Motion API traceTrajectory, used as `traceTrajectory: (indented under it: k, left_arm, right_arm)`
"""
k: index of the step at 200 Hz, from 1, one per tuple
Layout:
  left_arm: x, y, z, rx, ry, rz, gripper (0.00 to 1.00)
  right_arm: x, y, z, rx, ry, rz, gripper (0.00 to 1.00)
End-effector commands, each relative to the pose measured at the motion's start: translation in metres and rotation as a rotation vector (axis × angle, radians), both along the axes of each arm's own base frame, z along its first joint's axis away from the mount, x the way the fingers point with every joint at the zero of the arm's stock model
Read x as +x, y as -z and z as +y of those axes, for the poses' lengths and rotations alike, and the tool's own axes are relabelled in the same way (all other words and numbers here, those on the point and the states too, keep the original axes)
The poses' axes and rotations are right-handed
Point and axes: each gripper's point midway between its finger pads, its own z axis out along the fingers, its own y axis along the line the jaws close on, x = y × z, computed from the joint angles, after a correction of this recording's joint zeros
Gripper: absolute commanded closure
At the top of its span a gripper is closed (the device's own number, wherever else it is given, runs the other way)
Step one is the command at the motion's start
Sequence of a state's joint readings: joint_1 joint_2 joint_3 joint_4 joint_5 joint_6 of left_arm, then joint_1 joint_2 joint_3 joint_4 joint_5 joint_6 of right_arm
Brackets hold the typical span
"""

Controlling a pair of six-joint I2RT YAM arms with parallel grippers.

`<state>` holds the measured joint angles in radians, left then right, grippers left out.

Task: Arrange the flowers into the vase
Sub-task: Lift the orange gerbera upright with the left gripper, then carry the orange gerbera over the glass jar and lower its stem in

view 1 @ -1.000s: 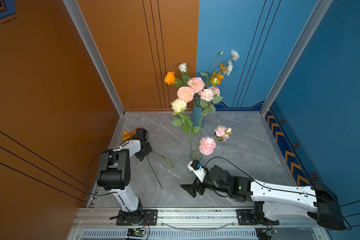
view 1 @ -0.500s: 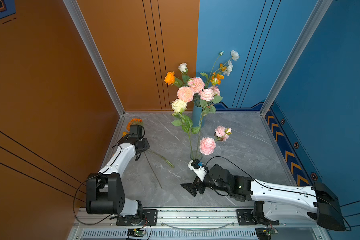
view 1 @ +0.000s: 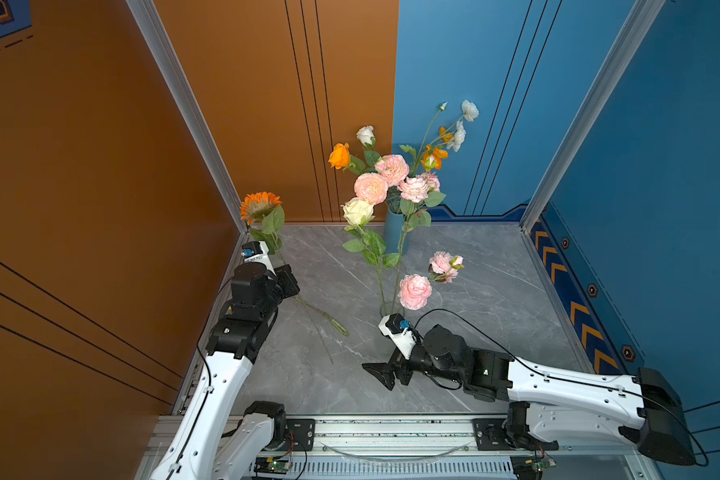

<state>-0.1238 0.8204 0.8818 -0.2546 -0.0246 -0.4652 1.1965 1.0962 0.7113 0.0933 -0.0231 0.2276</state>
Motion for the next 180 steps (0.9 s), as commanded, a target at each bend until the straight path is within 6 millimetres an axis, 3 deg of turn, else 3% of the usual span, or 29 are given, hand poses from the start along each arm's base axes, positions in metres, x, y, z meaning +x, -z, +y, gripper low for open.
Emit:
traceTrajectory:
  k: [1, 38, 64, 91, 136, 180]
  left_arm:
    - [-0.002, -0.046, -0.011, -0.057, 0.035, -0.252, 1.00]
    - [-0.036, -0.107, -0.048, -0.077, 0.168, -0.599, 1.00]
    - [-0.056, -0.140, -0.079, -0.080, 0.281, -0.738, 1.00]
    - [-0.070, -0.167, -0.097, -0.083, 0.323, -0.816, 1.00]
    - [-0.082, -0.190, -0.115, -0.117, 0.382, -0.864, 1.00]
    - [-0.080, -0.191, -0.134, -0.142, 0.409, -0.908, 1.00]
  right_arm:
    - [-0.001, 0.007, -0.012, -0.019, 0.028, 0.030, 0.00]
    - [-0.002, 0.016, -0.039, -0.056, 0.086, 0.045, 0.00]
    - [0.004, 0.019, -0.065, -0.095, 0.174, 0.035, 0.00]
    - [0.008, 0.019, -0.082, -0.105, 0.220, 0.029, 0.00]
    - [0.010, 0.012, -0.094, -0.082, 0.247, 0.017, 0.00]
    - [0.012, 0.009, -0.092, -0.088, 0.238, 0.008, 0.00]
